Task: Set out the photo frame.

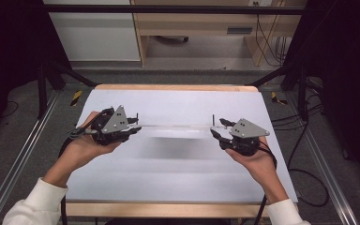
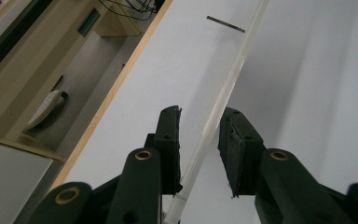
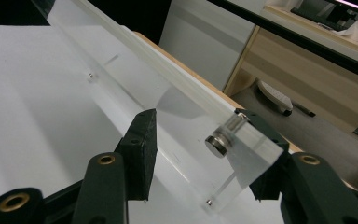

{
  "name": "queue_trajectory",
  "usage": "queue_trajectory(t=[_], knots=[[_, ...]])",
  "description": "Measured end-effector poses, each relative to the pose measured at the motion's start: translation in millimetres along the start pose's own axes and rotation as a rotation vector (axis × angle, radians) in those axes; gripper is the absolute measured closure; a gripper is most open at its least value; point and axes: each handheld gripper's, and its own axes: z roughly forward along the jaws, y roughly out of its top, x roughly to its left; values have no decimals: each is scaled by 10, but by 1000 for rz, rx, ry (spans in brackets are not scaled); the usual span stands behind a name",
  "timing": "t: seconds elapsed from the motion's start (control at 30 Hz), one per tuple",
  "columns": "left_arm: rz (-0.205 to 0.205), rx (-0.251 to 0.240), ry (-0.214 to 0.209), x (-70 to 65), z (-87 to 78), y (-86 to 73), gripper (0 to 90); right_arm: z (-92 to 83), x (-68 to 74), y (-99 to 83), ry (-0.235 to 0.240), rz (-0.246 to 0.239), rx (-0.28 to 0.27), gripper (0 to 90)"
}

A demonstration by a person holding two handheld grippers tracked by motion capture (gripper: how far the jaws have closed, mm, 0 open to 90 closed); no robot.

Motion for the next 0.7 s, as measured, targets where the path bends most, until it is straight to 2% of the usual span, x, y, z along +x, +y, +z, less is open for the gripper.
queue_trajectory(t=[0.3,0.47,0.5,0.57,0.7], knots=[[8,-1,8,93,25,32,676,46,-88,62,8,23,9,511],[-22,-29,23,145,37,27,646,74,-131,95,10,34,13,510],[-30,-38,38,159,31,23,625,79,-138,101,9,36,15,510],[-58,-69,61,173,16,21,509,89,-155,112,12,39,16,510],[-123,-137,99,182,-48,3,392,102,-177,132,15,45,24,510]])
